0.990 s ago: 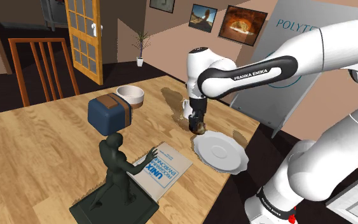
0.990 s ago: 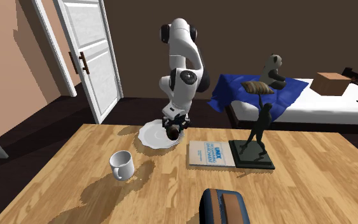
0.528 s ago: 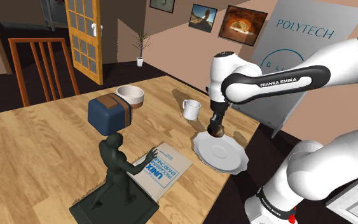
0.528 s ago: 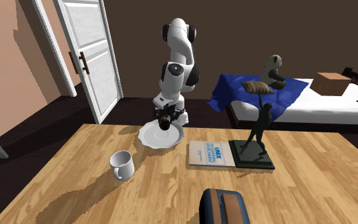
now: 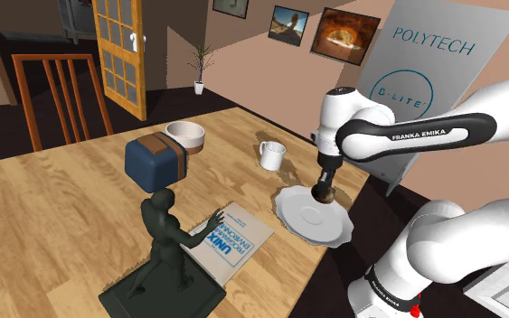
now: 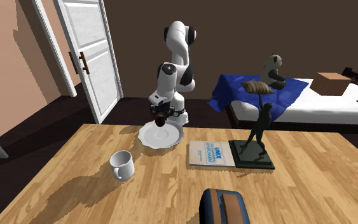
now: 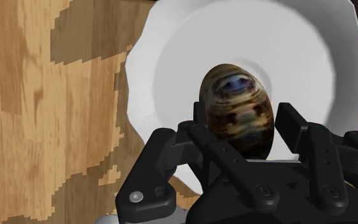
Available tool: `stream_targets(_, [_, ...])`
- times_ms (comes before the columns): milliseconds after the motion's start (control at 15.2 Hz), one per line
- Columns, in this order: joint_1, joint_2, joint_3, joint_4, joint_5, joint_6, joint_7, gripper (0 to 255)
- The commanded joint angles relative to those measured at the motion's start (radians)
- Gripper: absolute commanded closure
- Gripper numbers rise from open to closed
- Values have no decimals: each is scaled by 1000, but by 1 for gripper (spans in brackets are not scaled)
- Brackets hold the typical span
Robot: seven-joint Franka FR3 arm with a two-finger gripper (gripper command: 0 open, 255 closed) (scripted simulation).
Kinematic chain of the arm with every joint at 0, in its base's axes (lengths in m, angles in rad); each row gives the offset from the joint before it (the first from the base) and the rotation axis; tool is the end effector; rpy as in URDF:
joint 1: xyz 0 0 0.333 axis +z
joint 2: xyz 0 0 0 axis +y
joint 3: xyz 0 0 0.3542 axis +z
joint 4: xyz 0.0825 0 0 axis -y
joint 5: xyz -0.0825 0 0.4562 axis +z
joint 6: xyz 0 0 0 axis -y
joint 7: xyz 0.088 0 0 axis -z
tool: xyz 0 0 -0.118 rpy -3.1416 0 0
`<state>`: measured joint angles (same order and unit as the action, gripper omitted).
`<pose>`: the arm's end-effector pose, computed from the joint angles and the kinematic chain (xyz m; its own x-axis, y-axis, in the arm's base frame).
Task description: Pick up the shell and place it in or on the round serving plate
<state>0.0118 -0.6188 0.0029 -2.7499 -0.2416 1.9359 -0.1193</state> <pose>0.3569 -0.0137 0.3660 0.9505 0.2135 -0.2258 0.2558 -0.9501 0.1787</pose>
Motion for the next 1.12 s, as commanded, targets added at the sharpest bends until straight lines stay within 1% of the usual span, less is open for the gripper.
stream_targets(0, [-3,8,-3,-22,-6,31,4,255])
stream_targets(660, [-15,112,-4,-97,-34,207,45,255])
stream_targets(1056, [-15,112,-4,-97,-34,207,45,255])
